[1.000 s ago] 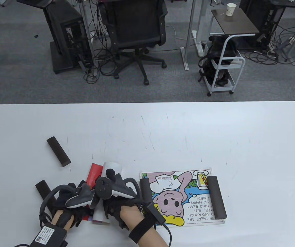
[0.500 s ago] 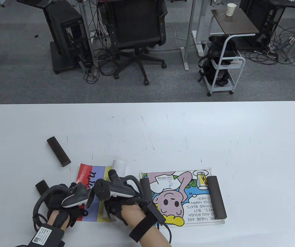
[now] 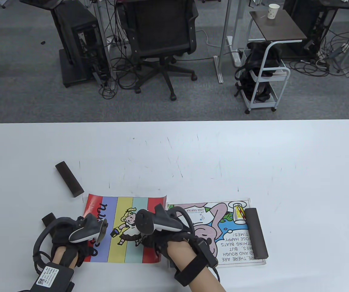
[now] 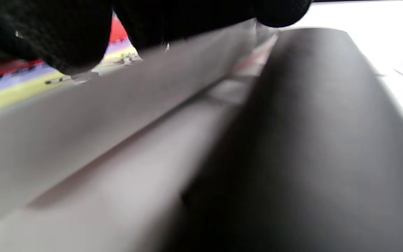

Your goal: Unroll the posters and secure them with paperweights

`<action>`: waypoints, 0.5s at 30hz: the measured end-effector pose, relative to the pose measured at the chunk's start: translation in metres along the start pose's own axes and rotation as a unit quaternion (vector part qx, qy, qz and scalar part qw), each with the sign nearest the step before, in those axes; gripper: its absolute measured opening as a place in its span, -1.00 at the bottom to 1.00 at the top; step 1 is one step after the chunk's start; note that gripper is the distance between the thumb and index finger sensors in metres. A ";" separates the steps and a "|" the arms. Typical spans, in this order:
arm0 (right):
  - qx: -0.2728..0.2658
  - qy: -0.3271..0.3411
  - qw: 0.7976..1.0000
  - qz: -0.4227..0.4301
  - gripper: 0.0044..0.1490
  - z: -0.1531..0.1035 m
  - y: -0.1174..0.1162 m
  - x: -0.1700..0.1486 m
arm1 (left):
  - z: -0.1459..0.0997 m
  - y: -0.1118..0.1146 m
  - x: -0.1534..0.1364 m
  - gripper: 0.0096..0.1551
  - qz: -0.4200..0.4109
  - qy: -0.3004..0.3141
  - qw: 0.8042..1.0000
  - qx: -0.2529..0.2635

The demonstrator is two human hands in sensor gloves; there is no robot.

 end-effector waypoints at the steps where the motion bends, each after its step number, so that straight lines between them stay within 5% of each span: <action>1: 0.018 0.002 1.000 0.002 -0.13 -0.002 -0.004 -0.001 | 0.000 0.000 0.000 -0.13 -0.001 -0.001 1.000 -0.002; 9: 0.076 0.007 0.994 -0.073 -0.01 -0.002 -0.017 0.011 | 0.002 0.000 -0.001 -0.14 -0.015 0.000 1.000 -0.002; 15: 0.075 0.007 0.993 -0.095 -0.03 -0.002 -0.019 0.015 | -0.010 -0.005 -0.033 -0.24 -0.140 -0.005 0.989 0.047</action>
Point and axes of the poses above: the tracker on the back of each hand, its own x axis roughly to the thumb side, its own z axis roughly from the wrist to the fingertips, y = z × x, the point moved 4 cm from there along z, roughly from the wrist to the fingertips, and after that the axes turned 15 degrees about y, right-handed, at the moved point
